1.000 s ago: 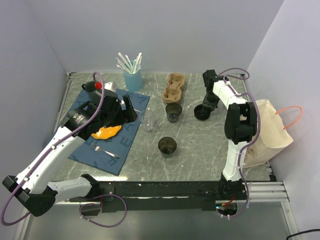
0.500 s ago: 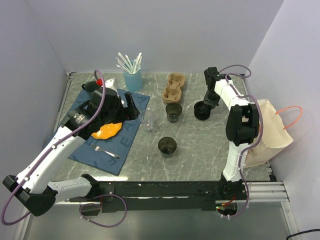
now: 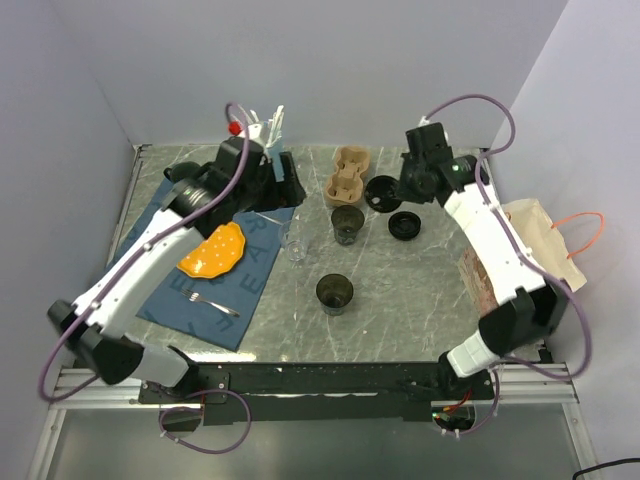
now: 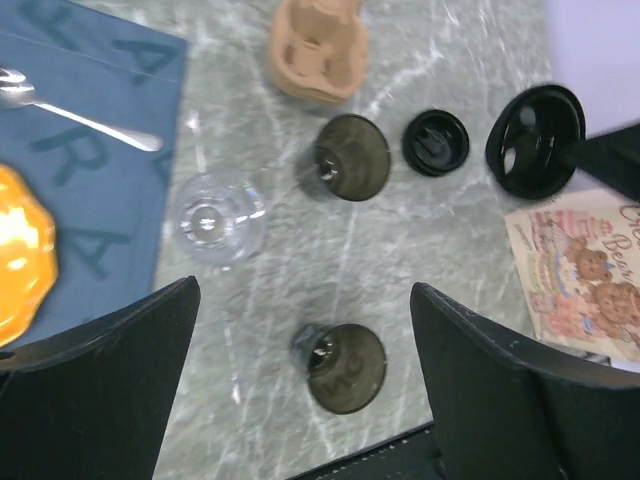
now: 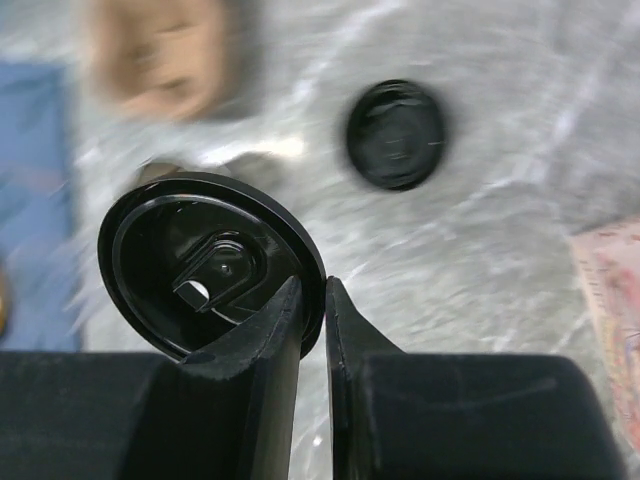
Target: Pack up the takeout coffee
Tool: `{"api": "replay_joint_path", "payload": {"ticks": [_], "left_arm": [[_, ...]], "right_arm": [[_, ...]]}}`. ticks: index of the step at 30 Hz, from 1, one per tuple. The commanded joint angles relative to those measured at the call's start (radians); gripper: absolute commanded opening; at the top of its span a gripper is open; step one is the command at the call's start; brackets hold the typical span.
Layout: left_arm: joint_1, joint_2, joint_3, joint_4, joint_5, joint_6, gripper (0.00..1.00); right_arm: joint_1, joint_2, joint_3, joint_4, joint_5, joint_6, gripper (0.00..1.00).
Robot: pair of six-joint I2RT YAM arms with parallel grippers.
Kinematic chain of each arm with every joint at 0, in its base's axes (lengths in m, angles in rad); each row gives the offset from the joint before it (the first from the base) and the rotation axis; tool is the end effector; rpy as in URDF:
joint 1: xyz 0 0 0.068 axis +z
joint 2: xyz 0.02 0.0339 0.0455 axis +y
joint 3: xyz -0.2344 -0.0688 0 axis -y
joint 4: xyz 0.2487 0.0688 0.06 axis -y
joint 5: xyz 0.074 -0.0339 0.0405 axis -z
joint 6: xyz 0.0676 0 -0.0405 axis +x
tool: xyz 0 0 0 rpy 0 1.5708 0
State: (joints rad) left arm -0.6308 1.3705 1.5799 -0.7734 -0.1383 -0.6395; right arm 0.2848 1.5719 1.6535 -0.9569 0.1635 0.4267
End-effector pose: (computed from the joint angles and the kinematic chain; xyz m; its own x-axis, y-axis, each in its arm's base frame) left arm 0.2666 -0.1831 0.3783 -0.6389 -0.2654 -0.7221 0.1356 0.8851 -0.4452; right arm 0.3423 0.0887 0.3200 -0.7441 0.2077 -0.6350 0.1437 0.9780 0.1514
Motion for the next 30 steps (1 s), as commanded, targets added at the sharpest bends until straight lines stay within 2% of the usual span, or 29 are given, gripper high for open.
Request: {"api": "replay_joint_path", "payload": {"ticks": [1, 7, 11, 14, 21, 30], "left_arm": [[-0.001, 0.084, 0.098, 0.06, 0.158, 0.023, 0.9], [-0.001, 0.162, 0.166, 0.118, 0.31, 0.005, 0.84], [-0.013, 0.173, 0.129, 0.198, 0.368, 0.012, 0.8], [-0.029, 0.17, 0.086, 0.262, 0.388, 0.075, 0.8], [-0.052, 0.203, 0.109, 0.215, 0.401, 0.27, 0.79], [-0.112, 0.257, 0.115, 0.186, 0.349, 0.353, 0.74]], "right_arm": [[0.106, -0.107, -0.034, -0.013, -0.019, 0.006, 0.19], [0.183, -0.168, -0.041, -0.029, -0.077, 0.067, 0.18], [0.192, -0.179, -0.034, -0.039, -0.117, 0.064, 0.18], [0.194, -0.184, -0.038, -0.037, -0.146, 0.038, 0.18], [0.197, -0.202, -0.083, -0.019, -0.24, 0.006, 0.17], [0.206, -0.202, -0.054, -0.039, -0.275, 0.004, 0.17]]}}
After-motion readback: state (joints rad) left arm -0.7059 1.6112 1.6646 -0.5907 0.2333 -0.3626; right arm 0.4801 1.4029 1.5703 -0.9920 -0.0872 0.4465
